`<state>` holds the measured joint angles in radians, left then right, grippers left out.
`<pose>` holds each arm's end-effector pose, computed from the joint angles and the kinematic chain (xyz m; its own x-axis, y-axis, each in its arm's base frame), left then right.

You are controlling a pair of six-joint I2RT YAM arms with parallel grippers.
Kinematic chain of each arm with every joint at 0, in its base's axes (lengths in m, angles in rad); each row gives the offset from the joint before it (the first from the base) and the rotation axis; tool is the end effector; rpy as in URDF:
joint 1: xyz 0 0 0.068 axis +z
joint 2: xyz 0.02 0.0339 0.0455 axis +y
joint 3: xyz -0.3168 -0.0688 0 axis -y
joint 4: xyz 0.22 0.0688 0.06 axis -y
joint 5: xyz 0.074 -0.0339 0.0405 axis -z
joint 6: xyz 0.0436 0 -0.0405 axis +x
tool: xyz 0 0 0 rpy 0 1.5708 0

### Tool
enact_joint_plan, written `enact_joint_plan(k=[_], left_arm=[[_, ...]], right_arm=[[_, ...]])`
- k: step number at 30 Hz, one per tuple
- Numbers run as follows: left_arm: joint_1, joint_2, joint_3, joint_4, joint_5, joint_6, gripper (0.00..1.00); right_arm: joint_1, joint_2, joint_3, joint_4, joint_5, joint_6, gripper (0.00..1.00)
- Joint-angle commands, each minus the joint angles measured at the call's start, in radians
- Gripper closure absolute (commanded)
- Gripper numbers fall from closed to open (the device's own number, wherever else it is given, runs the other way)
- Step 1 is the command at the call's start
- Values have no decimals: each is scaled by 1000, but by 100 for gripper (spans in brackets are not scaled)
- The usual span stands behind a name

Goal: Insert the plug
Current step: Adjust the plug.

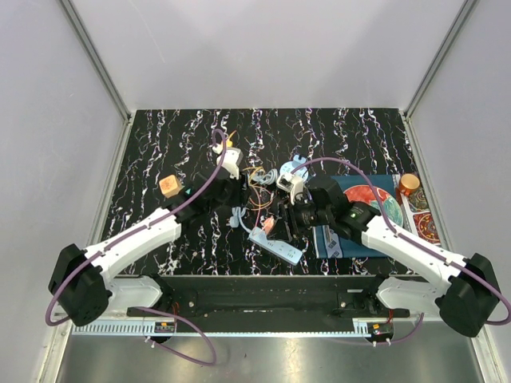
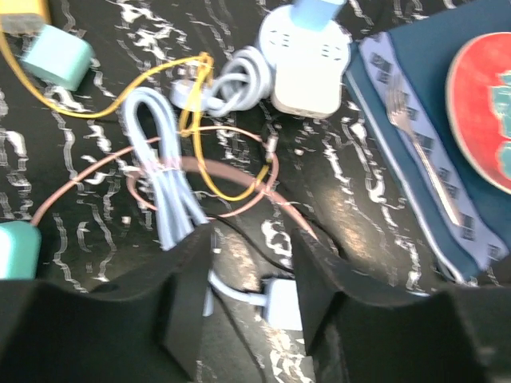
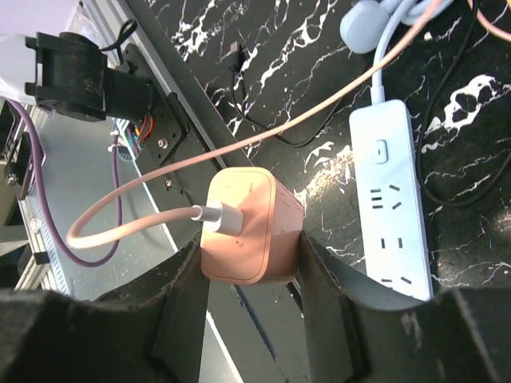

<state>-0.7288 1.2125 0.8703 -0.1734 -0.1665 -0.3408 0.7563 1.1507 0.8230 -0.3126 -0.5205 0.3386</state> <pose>0.1824 -0.1532 0.3352 -0.5302 0.0315 -0.8473 0.3947 0.8936 -0.2138 0.1365 0.1586 0.3219 -0.7040 -0.2680 -0.6577 -0.6908 0.4733 0.5466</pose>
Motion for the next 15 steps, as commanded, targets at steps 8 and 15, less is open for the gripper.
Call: enact_joint_plan(k=[8, 15], left_arm=[[-3, -313, -178, 170, 332, 34, 30], [-1, -360, -220, 230, 637, 114, 28]], right_arm=[[-2, -78, -42, 220, 16, 19, 100], [-3, -101, -48, 287, -82, -38, 100]])
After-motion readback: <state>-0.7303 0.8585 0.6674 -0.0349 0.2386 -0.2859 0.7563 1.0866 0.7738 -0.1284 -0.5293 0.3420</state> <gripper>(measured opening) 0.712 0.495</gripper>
